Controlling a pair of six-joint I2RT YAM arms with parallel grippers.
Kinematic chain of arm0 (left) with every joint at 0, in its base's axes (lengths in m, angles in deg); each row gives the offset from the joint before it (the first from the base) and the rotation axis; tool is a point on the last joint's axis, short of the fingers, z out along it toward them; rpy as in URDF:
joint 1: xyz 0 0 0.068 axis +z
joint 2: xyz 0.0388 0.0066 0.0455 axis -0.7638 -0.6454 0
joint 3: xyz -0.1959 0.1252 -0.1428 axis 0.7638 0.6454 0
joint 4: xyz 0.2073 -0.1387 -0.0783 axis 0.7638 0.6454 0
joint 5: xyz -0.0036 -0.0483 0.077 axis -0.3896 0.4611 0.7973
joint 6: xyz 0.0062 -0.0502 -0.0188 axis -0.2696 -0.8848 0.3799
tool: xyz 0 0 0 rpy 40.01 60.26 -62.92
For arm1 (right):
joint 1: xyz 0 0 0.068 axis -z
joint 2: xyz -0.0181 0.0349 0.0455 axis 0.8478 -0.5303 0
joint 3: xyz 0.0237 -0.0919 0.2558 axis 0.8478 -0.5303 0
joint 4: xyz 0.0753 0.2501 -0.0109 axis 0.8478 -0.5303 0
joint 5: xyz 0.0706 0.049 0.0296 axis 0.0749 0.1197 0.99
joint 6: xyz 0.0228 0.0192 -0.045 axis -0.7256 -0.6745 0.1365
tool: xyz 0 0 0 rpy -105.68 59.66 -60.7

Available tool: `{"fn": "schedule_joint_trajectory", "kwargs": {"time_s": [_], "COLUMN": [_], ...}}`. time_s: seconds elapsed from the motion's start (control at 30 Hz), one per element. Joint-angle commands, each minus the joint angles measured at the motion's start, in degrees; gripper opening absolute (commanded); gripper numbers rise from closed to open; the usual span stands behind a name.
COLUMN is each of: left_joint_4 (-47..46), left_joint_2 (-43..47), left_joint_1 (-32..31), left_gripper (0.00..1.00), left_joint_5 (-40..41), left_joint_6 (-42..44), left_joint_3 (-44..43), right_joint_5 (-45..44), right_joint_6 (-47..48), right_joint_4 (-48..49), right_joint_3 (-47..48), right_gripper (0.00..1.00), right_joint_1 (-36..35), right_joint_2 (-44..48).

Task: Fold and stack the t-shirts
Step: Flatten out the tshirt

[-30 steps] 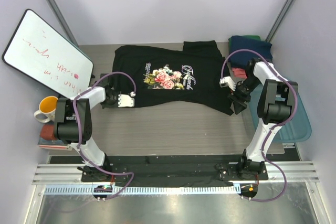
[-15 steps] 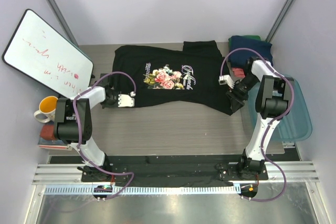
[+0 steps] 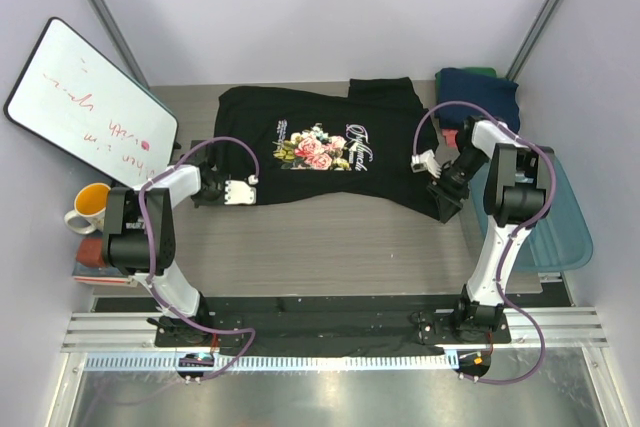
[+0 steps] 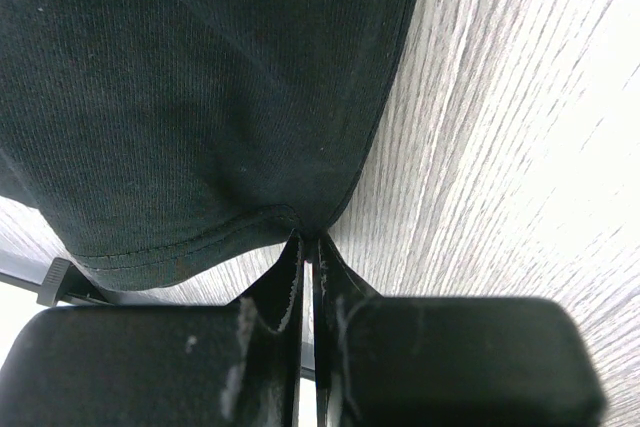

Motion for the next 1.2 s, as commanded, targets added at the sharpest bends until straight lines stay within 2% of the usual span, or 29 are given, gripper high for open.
{"fn": "schedule_joint_trajectory", "kwargs": {"time_s": [0.0, 0.1, 0.2, 0.33, 0.57, 0.73, 0.97, 1.17], "left_joint_4": [1.55, 1.55, 1.55, 1.55, 3.22, 9.45, 15.87, 18.68], "left_joint_2": [1.84, 1.93, 2.28, 3.07, 6.14, 11.59, 18.01, 20.56], "left_joint_1": [0.29, 0.29, 0.29, 0.2, 0.29, 0.11, -0.59, -1.03], "left_gripper": [0.0, 0.0, 0.0, 0.0, 0.0, 0.0, 0.0, 0.0], "left_joint_5": [-1.77, -1.95, -2.12, -2.12, -2.3, -5.72, -8.36, -8.54], "left_joint_6": [-0.5, -0.5, -0.5, -0.68, -1.2, -2.0, -1.21, -0.94], "left_joint_3": [-1.03, -0.94, -0.59, -0.06, 0.03, -3.05, -7.18, -9.37], "right_joint_5": [-0.28, -0.46, -1.07, -1.51, -3.44, -3.8, -6.26, -4.24], "right_joint_6": [0.78, 0.16, -0.28, -0.81, 0.68, 2.44, 5.87, 8.94], "right_joint_4": [-5.49, -4.88, -4.44, -3.91, -5.49, -10.05, -8.57, -4.71], "right_joint_3": [-1.07, -0.82, 0.06, 1.56, 4.46, 10.34, 13.42, 14.31], "right_gripper": [0.5, 0.42, 0.2, 0.01, 0.01, 0.01, 0.01, 0.01], "right_joint_1": [-0.44, -0.88, -1.05, -1.05, -1.49, -2.37, -3.78, -3.95], "right_joint_2": [4.23, 4.24, 4.5, 5.2, 8.88, 12.23, 18.03, 23.3]}}
